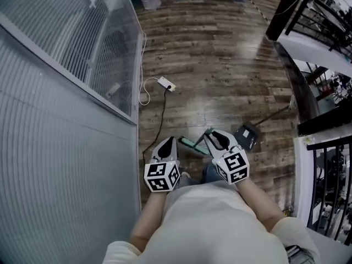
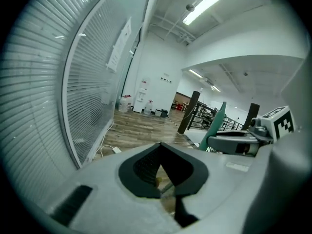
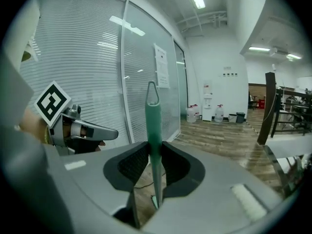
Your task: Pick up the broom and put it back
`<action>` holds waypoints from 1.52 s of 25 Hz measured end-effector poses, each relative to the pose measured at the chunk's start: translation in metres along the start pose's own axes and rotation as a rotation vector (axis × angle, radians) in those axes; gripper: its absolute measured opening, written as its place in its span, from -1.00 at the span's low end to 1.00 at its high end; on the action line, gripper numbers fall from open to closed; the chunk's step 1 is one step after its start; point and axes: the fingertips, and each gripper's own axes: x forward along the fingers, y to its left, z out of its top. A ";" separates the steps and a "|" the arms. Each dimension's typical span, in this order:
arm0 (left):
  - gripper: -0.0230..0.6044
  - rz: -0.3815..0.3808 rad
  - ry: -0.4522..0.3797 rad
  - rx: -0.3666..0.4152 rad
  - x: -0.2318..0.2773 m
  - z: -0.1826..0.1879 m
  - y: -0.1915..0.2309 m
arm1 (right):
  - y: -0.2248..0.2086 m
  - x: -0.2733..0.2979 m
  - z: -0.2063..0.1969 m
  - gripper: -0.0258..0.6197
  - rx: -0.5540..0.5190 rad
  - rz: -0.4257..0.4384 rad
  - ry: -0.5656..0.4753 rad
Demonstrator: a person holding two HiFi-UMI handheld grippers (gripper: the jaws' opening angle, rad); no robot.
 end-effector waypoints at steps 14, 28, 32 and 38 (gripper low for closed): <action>-0.92 0.277 -0.101 -0.151 -0.106 -0.022 0.139 | 0.146 0.094 0.010 -0.64 -0.134 0.312 0.058; -0.92 0.488 -0.199 -0.306 -0.153 -0.052 0.228 | 0.242 0.180 -0.020 -0.64 -0.273 0.576 0.177; -0.92 0.563 -0.222 -0.348 -0.152 -0.063 0.244 | 0.255 0.197 -0.034 -0.64 -0.318 0.660 0.216; -0.92 0.662 -0.251 -0.400 -0.156 -0.070 0.262 | 0.275 0.216 -0.046 -0.64 -0.377 0.779 0.259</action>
